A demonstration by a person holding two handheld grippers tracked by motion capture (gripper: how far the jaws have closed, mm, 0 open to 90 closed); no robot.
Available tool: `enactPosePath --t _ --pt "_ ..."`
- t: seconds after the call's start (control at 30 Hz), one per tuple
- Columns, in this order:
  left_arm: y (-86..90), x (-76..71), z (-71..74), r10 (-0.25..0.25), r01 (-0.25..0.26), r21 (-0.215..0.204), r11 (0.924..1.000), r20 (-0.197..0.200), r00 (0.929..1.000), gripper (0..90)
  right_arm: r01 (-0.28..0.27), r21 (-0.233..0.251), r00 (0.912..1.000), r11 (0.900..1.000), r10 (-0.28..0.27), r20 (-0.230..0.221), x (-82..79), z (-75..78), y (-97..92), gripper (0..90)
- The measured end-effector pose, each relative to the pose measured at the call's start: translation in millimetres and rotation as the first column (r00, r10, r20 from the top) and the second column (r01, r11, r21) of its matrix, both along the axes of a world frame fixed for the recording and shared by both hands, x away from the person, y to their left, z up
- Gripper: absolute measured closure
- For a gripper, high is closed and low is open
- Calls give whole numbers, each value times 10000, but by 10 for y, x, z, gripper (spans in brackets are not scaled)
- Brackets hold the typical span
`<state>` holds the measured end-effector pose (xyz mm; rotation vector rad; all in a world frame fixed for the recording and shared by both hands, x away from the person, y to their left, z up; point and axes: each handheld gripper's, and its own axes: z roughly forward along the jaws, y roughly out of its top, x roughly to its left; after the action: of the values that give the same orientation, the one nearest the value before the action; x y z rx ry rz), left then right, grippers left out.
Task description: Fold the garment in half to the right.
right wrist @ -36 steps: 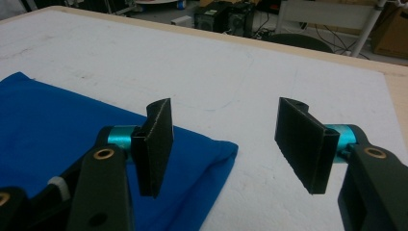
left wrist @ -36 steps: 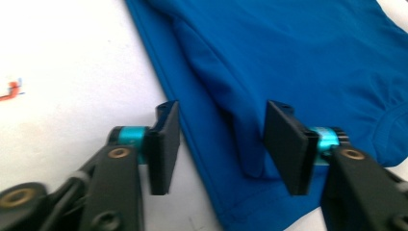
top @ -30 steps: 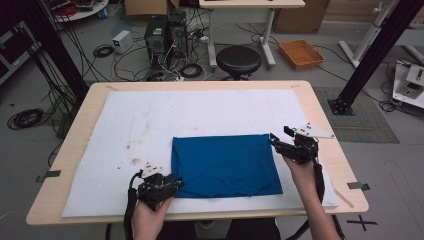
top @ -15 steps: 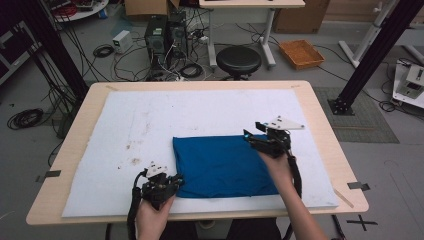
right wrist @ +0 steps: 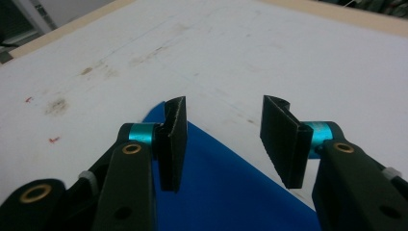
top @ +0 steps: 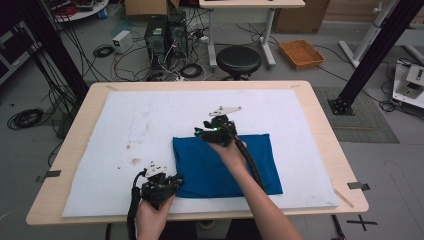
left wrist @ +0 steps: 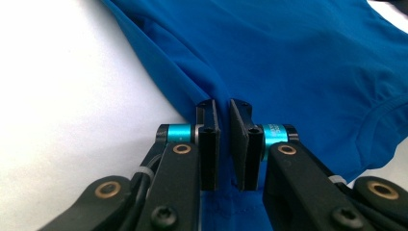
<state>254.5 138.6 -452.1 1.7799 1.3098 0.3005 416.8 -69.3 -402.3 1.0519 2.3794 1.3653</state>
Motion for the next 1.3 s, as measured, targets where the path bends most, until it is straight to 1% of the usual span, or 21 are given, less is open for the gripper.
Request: enactPosePath --t 0.07,0.13,0.17,0.2,0.23,0.27,0.3,0.33,0.37,0.47,0.53,0.6,0.63,0.67,0.77,0.8,0.83,0.9,1.07,1.17,1.3 --pt "7 3 0 -40 40 -73 10000 -49 10000 821 -128 -297 9995 9995 120 -284 67 -49 172 543" --pt "9 6 0 -38 37 -131 9999 -64 10000 821 -290 -363 9989 9989 276 -373 112 -92 305 573" --pt "14 9 3 -48 47 -161 9999 -72 10000 821 -352 -376 9982 9987 334 -497 133 -118 376 575" --pt "16 12 3 -66 65 -136 9999 -55 10000 821 -455 -532 9970 9975 420 -653 159 -150 463 579" --pt "18 14 3 -74 73 -142 9999 -58 10000 821 -529 -636 9961 9966 482 -735 172 -171 515 589" --pt "18 14 3 -74 73 -142 9999 -58 10000 821 -529 -636 9961 9966 482 -735 172 -171 515 589" --pt "15 11 4 -129 128 -146 9998 -74 9999 821 -647 -766 9948 9950 583 -836 192 -198 576 599" --pt "15 11 5 -117 116 -154 9998 -61 9999 821 -741 -1012 9930 9921 640 -994 214 -243 700 609" --pt "16 10 7 -105 104 -167 9998 -62 9999 821 -793 -1066 9928 9911 689 -981 225 -258 736 620" --pt "21 9 10 -99 97 -195 9998 -82 9999 821 -932 -1509 9920 9841 789 -987 242 -291 866 642" --pt "21 9 9 -109 107 -199 9997 -78 9999 821 -973 -1600 9918 9823 824 -973 248 -306 924 651" --pt "19 12 8 -134 133 -157 9998 -51 9999 821 -1005 -1998 9922 9747 834 -922 261 -337 976 672" --pt "16 10 8 -131 130 -168 9998 -45 9999 821 -1056 -2240 9916 9688 856 -970 273 -359 998 685" --pt "14 6 10 -115 114 -168 9998 -53 9999 821 -1113 -2323 9911 9662 907 -977 283 -375 1005 708" --pt "17 7 12 -136 135 -172 9998 -43 9999 820 -989 -2465 9933 9641 808 -827 294 -381 998 803" --pt "20 8 13 -151 150 -176 9997 -56 9999 821 -1039 -2532 9931 9618 866 -786 300 -378 989 848" --pt "23 10 13 -183 182 -155 9997 -48 9998 821 -1049 -2419 9923 9646 855 -893 295 -368 985 860" --pt "18 5 18 -158 157 -162 9997 -20 9999 821 -1075 -2362 9927 9657 910 -797 288 -346 979 872" --pt "-16 -22 79 -289 288 42 9996 314 9991 834 -1157 -2055 9928 9718 1070 -530 251 -225 934 875" --pt "-46 -39 147 -419 419 10 9991 537 9977 839 -1188 -1678 9925 9786 1121 -485 245 -123 843 875" --pt "-83 -49 243 -516 526 -110 9986 764 9957 843 -1179 -1349 9929 9838 1143 -339 259 9 682 877"
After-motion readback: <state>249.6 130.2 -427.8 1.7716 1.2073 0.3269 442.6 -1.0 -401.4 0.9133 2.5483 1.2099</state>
